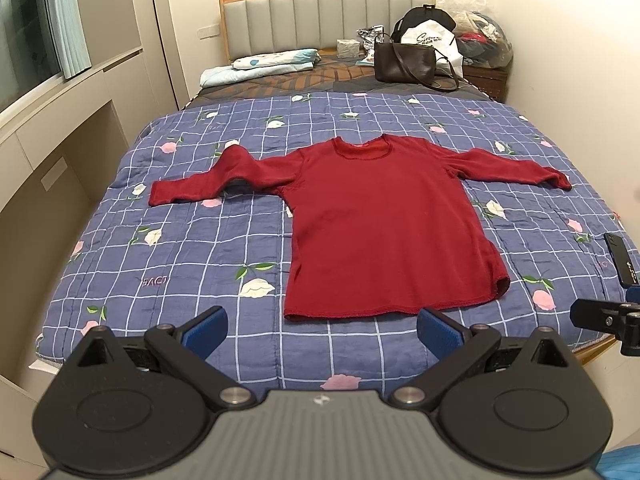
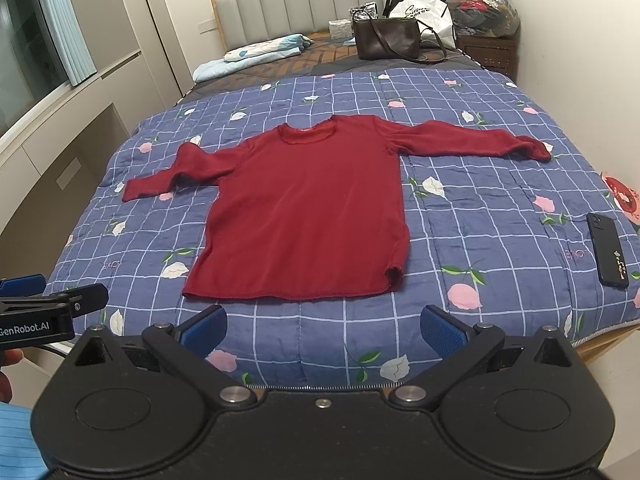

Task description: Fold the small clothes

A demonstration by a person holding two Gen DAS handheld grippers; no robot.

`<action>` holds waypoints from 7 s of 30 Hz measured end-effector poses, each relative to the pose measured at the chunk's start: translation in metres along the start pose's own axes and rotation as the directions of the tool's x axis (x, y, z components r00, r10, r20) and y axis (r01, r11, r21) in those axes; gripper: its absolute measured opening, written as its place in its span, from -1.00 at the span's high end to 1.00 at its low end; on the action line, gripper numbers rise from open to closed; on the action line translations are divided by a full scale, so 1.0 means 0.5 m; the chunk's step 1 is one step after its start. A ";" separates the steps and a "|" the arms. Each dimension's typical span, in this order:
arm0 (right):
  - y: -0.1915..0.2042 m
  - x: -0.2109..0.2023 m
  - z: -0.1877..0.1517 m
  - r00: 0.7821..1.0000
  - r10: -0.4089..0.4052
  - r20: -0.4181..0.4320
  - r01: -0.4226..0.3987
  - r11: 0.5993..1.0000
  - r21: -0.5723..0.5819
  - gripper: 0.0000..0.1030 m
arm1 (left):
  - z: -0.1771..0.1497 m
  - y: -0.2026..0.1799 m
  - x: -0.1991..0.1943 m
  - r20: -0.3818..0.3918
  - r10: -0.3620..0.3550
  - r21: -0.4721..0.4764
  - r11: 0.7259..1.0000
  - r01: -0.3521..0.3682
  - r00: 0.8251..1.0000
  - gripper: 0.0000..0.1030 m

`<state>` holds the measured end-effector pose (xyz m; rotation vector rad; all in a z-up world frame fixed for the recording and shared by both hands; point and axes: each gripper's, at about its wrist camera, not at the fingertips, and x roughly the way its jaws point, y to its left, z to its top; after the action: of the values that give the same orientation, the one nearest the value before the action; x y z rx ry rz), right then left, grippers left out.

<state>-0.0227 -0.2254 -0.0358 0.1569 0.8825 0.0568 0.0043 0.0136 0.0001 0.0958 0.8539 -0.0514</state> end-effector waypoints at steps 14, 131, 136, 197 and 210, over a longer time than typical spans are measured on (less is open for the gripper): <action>-0.001 -0.002 0.001 1.000 -0.004 0.002 0.004 1.000 0.004 -0.99 | 0.000 0.005 0.005 -0.007 -0.002 -0.008 1.000 0.002 1.000 -0.99; -0.942 0.666 0.475 0.996 -0.072 -0.058 0.092 0.664 0.742 -0.99 | 0.421 -0.476 0.613 -0.307 0.061 -0.104 0.990 -0.097 0.950 -0.99; -1.008 0.721 0.487 0.986 -0.147 -0.072 0.145 0.582 0.800 -0.78 | 0.429 -0.474 0.651 -0.339 0.090 -0.114 0.984 -0.136 0.937 -0.99; 0.050 0.898 0.731 0.986 0.163 -0.038 -0.162 0.986 0.043 0.88 | 0.452 0.127 0.685 -0.270 0.117 -0.284 0.939 -0.195 0.956 -0.99; 0.149 0.996 0.625 0.967 0.157 -0.200 -0.166 0.986 -0.032 0.37 | 0.414 0.207 0.739 -0.321 0.107 -0.259 0.946 -0.196 0.941 -0.99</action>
<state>0.5359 -0.1303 -0.2096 0.1794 1.0634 0.2496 0.4109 0.0925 -0.1371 -0.1070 1.1506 0.2403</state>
